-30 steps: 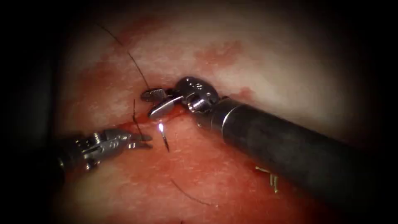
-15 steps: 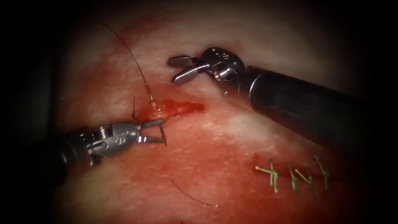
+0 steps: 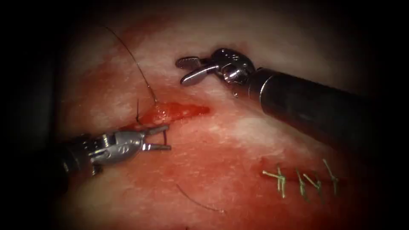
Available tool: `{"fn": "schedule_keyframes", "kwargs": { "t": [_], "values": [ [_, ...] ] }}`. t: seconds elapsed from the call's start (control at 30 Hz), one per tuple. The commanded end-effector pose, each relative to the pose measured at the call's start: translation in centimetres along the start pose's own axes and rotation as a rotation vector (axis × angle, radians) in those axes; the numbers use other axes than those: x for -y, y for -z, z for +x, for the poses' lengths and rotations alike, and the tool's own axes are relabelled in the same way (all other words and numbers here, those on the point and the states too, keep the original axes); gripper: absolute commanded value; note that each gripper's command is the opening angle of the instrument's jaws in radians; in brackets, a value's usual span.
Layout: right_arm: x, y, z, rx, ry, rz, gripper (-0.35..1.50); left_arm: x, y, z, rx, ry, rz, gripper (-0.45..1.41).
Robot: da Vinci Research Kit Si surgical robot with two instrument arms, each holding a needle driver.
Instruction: Wound Closure
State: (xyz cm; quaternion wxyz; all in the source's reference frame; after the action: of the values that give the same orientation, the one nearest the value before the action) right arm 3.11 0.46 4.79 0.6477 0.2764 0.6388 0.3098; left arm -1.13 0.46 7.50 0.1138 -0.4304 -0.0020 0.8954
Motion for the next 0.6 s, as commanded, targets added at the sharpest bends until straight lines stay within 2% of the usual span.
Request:
{"fn": "schedule_keyframes", "kwargs": {
  "t": [0.03, 0.17, 0.3, 0.5, 0.6],
  "values": [
    [-0.05, -0.09, 0.01, -0.001, 0.003, 0.003, 1.32, -0.02, -0.10, -0.02, 0.000, -0.001, -0.002, 0.11],
    [-0.05, -0.09, -0.02, -0.001, 0.006, 0.003, 1.32, -0.05, -0.13, 0.00, -0.006, -0.002, -0.005, 0.24],
    [-0.05, -0.09, -0.07, -0.001, 0.011, 0.006, 1.32, -0.07, -0.09, 0.01, -0.004, -0.008, -0.009, 0.27],
    [-0.05, -0.09, -0.13, -0.001, 0.016, 0.006, 1.32, -0.07, -0.11, 0.03, -0.003, -0.013, -0.008, 0.49],
    [-0.05, -0.09, -0.14, 0.000, 0.018, 0.006, 1.32, -0.08, -0.11, 0.02, -0.003, -0.025, -0.008, 0.53]
  ]
}}
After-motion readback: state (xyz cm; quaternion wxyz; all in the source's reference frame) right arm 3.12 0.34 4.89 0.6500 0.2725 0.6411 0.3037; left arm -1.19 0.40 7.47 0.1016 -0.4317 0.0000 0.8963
